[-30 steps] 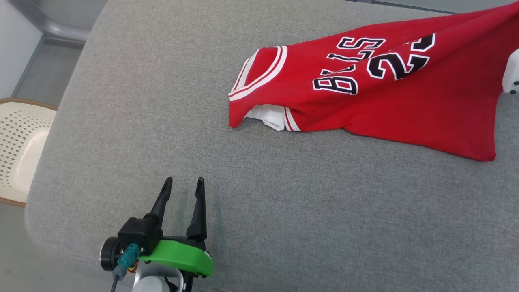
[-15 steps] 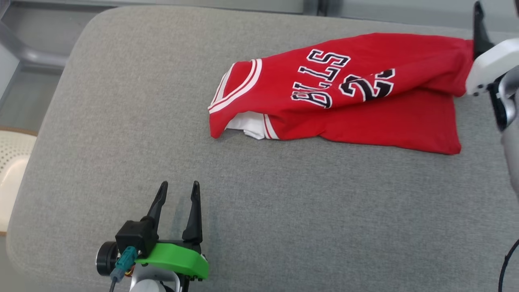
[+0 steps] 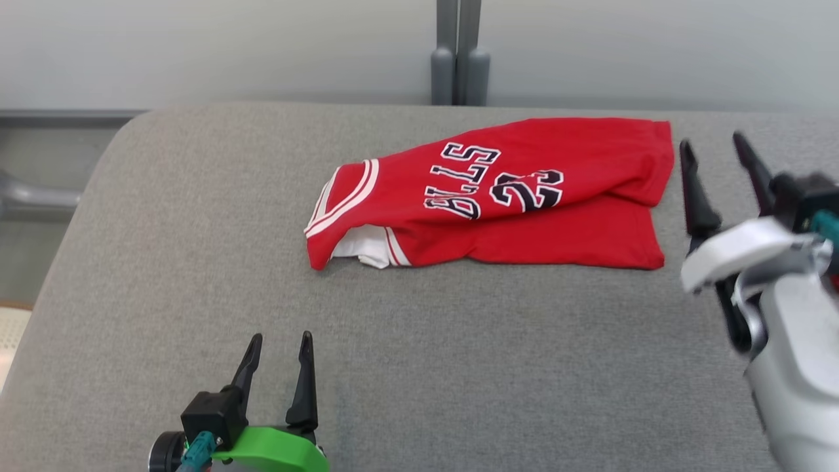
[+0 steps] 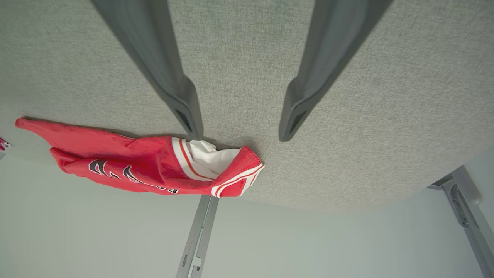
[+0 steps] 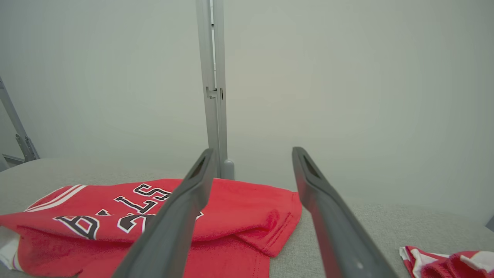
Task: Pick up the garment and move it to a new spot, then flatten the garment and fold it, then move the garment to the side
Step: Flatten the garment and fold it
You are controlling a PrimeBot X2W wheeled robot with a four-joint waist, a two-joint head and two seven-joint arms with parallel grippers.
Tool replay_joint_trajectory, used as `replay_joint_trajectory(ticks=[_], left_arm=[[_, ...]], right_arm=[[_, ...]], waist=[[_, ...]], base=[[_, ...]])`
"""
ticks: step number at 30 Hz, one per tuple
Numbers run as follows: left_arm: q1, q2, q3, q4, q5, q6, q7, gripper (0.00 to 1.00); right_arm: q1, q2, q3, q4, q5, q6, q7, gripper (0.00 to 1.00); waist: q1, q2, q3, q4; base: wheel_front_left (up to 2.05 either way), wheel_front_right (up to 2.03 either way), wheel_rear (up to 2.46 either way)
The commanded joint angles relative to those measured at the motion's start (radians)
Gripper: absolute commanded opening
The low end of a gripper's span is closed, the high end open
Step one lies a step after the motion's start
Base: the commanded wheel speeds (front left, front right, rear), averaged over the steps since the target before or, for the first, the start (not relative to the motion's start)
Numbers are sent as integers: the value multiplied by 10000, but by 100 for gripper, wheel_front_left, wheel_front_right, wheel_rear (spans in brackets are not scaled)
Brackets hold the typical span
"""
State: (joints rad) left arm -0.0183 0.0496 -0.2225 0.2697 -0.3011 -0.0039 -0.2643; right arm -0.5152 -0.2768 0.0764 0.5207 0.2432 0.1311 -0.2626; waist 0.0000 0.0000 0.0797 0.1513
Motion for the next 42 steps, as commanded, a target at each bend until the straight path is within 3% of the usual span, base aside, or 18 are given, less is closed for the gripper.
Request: replay_joint_trajectory(ticks=[1, 10, 16, 31, 42], left_arm=[[193, 22, 39, 36, 5, 2, 3, 100], [455, 20, 135, 81, -47, 45, 3, 100], [523, 20, 204, 146, -117, 37, 3, 100], [-218, 20, 249, 1042, 188, -123, 3, 100], [-2722, 208, 756, 3033, 643, -105, 2, 100]], right_arm=[[575, 204, -96, -382, 70, -7, -30, 100], [3059, 1523, -762, -2600, -507, -7, -30, 100], [4311, 2147, -1026, -3211, -684, -7, -30, 100], [4527, 2254, -682, -3429, -682, -7, -31, 100], [3935, 2251, -415, -3803, -850, -7, -31, 100]], waist=[[0, 0, -719, -493], [0, 0, -1124, -801], [0, 0, -1191, -919], [0, 0, -770, -1356], [0, 0, 622, -2130]], base=[[0, 0, 0], [0, 0, 0], [0, 0, 0], [0, 0, 0], [0, 0, 0]])
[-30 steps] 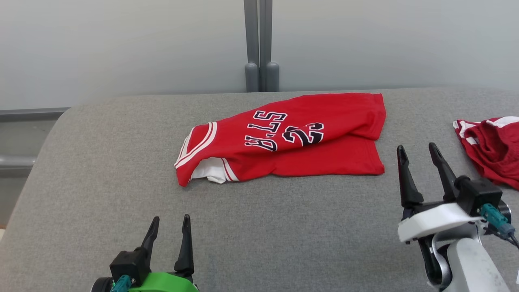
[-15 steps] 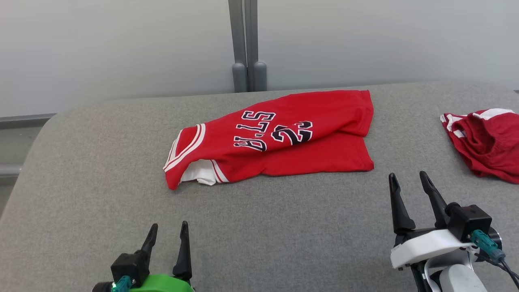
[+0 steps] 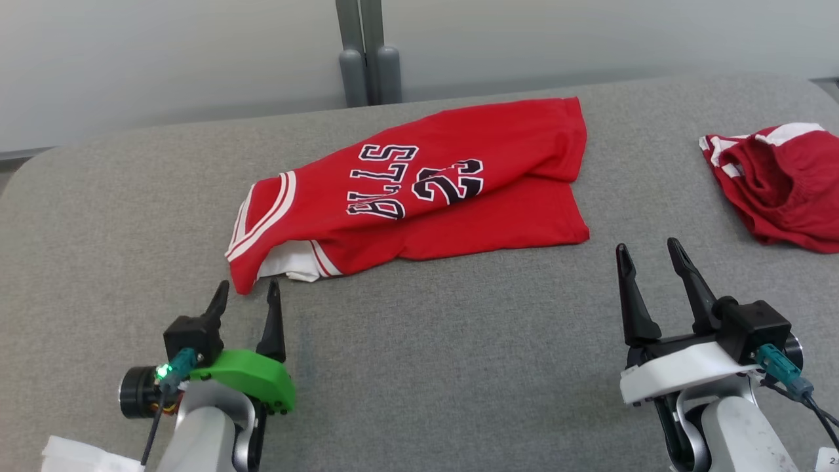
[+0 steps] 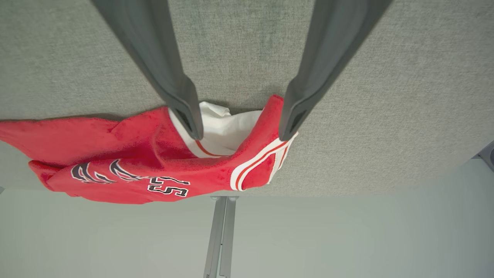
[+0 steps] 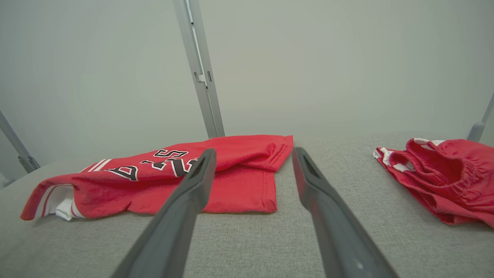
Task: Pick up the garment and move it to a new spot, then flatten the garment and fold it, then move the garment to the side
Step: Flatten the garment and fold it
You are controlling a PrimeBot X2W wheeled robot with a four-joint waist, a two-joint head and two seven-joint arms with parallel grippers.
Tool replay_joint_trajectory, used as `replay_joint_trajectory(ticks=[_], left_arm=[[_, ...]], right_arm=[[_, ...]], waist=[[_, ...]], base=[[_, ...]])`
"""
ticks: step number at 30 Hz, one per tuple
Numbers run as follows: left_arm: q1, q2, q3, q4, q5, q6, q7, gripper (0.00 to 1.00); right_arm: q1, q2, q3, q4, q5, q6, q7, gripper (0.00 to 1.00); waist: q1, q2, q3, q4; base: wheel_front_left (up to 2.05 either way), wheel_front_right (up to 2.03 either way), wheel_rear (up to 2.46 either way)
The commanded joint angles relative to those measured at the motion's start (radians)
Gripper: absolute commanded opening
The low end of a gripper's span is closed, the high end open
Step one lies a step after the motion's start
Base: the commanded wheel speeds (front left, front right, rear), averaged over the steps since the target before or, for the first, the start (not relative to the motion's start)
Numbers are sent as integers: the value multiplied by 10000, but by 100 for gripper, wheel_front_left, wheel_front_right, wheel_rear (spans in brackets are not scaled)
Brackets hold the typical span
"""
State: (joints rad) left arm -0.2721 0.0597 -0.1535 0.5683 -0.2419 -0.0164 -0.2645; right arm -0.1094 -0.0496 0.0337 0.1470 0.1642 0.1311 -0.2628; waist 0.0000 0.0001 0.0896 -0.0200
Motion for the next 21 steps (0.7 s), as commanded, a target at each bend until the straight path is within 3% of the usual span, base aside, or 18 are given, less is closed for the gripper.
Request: replay_joint_trajectory(ticks=[1, 8, 10, 12, 14, 15, 21], left_arm=[[-457, 164, 122, 349, 90, 40, 7, 100], [-1706, 453, 506, 2097, 207, 164, 8, 100], [-1930, 516, 528, 2577, 226, 101, 10, 81], [-2161, 559, 574, 2878, 252, 97, 9, 47], [-2325, 639, 676, 3057, 290, 191, 9, 29], [-2389, 666, 725, 3122, 308, 228, 9, 4], [-2418, 679, 873, 2719, 404, 105, 9, 0]], right_arm=[[-199, -18, 5, -88, -92, -7, -29, 100], [-463, -20, -56, -250, -162, -7, -29, 100], [-489, -15, -96, -271, -172, -7, -29, 100], [-533, -15, -139, -280, -167, -7, -29, 100], [-580, -17, -157, -283, -169, -7, -27, 100], [-598, -15, -143, -291, -159, -7, -27, 100], [-575, -18, -110, -271, -102, -7, -29, 100]], waist=[[0, -1, 662, -515], [0, -1, 1248, -1021], [0, -1, 1307, -1069], [0, -1, 1346, -1091], [0, -1, 1376, -1093], [0, -1, 1383, -1086], [0, -1, 1273, -935]], base=[[0, 0, 0], [0, 0, 0], [0, 0, 0], [0, 0, 0], [0, 0, 0], [0, 0, 0], [0, 0, 0]])
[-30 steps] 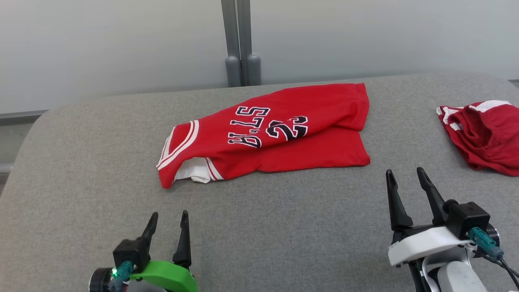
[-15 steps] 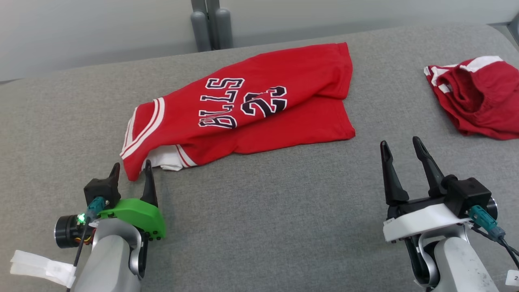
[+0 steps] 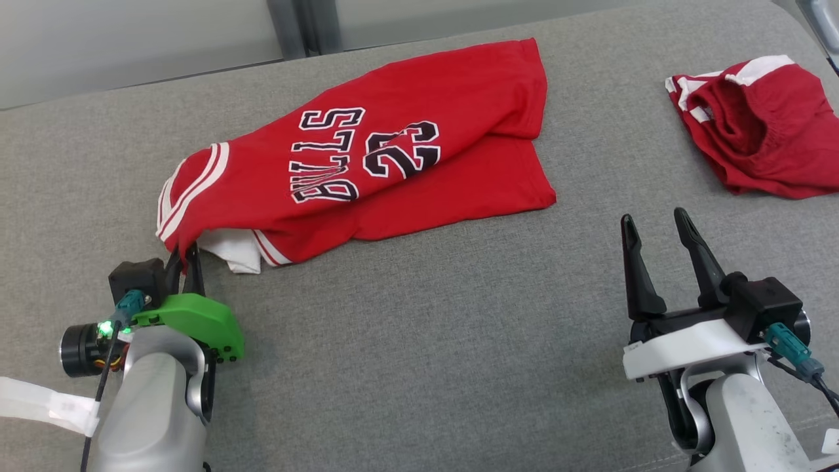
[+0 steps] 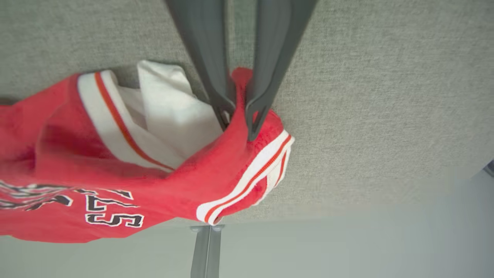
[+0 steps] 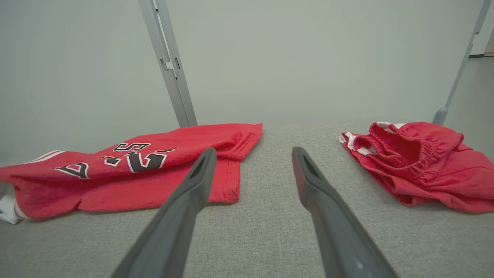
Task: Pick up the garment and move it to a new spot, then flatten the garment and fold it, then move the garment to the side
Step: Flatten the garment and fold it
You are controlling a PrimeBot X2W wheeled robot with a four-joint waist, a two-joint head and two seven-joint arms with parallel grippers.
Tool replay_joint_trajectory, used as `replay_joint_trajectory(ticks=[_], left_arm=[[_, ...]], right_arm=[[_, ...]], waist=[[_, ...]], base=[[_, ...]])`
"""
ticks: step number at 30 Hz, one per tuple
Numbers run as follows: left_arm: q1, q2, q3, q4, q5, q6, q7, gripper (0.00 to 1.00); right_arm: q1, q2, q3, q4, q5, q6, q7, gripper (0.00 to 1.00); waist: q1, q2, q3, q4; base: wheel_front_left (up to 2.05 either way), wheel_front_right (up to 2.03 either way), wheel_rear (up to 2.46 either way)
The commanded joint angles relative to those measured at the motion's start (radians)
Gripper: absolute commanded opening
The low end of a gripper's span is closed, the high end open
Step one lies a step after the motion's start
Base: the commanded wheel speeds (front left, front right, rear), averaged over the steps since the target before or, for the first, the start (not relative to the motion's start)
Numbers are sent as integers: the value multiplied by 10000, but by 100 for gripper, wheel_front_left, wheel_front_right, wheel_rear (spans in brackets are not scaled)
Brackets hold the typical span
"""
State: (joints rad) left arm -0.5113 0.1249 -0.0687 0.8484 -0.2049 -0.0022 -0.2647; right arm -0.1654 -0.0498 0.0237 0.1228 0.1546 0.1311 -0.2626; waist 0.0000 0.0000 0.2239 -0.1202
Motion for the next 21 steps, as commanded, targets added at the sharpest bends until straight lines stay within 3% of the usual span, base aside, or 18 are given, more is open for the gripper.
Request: replay_joint_trajectory(ticks=[1, 9, 16, 21], left_arm=[[134, -6, 44, -345, 64, -88, 10, 0], [1960, -224, 196, -3451, 413, -488, 7, 0], [3946, -237, -299, -5938, 753, -682, 45, 0], [4933, -101, -781, -7982, 964, -723, 873, 0]], right_arm=[[41, -16, -37, -16, -6, -7, -29, 100], [432, -16, -243, 124, 100, -7, -31, 100], [791, -17, -219, 260, 288, -7, -31, 100], [962, -17, -276, 296, 329, -7, -31, 100]], waist=[[0, 0, -127, 113], [0, 0, -808, 591], [0, 0, -1526, 937], [0, 0, -1783, 1024]], base=[[0, 0, 0], [0, 0, 0], [0, 0, 0], [0, 0, 0]])
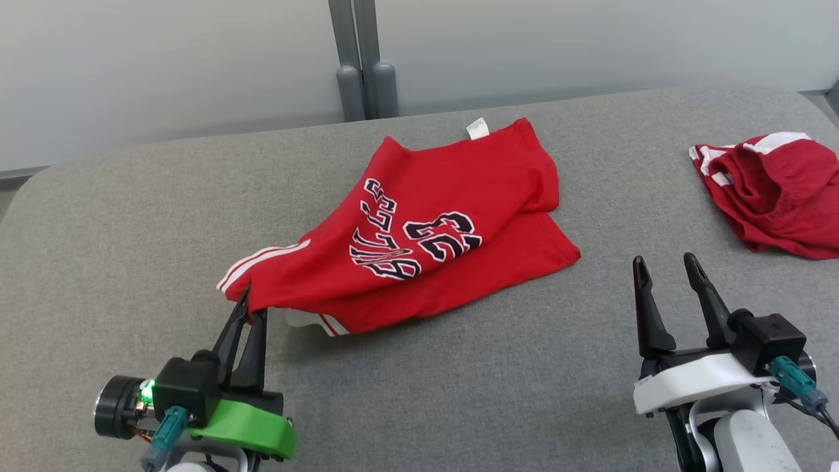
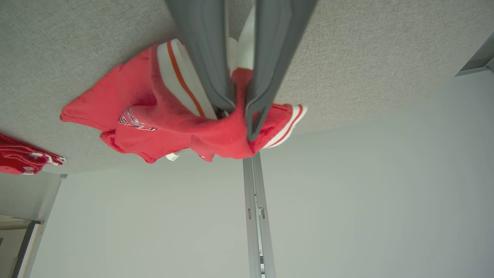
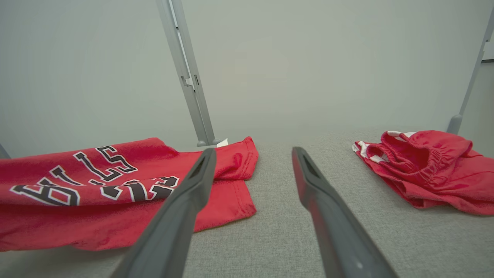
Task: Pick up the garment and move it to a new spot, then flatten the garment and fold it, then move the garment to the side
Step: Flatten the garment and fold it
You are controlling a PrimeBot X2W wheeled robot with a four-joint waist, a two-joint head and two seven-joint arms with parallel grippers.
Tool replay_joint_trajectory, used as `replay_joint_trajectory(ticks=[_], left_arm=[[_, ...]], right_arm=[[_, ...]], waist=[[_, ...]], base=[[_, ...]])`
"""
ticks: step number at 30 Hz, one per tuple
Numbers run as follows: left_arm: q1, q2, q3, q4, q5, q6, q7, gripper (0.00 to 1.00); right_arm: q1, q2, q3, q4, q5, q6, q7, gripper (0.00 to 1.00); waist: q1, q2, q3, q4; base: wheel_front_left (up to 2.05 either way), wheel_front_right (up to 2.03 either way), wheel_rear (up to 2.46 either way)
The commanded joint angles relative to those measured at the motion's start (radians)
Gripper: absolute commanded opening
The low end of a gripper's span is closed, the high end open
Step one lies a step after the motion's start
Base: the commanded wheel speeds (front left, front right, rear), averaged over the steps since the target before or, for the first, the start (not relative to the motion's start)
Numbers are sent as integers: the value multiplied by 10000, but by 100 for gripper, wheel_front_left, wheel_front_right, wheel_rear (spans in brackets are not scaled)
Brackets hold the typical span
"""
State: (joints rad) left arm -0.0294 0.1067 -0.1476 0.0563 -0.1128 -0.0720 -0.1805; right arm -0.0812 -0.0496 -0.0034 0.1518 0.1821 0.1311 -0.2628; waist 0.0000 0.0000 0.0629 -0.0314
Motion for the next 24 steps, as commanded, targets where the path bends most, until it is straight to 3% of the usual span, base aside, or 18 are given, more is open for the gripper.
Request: replay_joint_trajectory(ticks=[1, 4, 7, 24], left_arm=[[238, 97, -39, -405, 62, -13, 215, 0], [555, 184, -41, -1048, -54, 43, 872, 0], [563, 168, 104, -756, -364, 83, 1351, 0], [-3816, 935, 970, 5197, -610, 271, 627, 0]], right_arm=[[133, -19, -7, 12, 56, -7, -29, 100], [130, -19, 53, -6, 40, -7, -29, 100], [40, -21, 132, -10, 31, -7, -29, 100], [-746, -19, 454, -58, -294, -7, -29, 100]], waist=[[0, 0, -184, 124], [0, 0, -124, -6], [0, 0, 33, -191], [0, 0, 1690, -1758]], base=[[0, 0, 0], [0, 0, 0], [0, 0, 0], [0, 0, 0]])
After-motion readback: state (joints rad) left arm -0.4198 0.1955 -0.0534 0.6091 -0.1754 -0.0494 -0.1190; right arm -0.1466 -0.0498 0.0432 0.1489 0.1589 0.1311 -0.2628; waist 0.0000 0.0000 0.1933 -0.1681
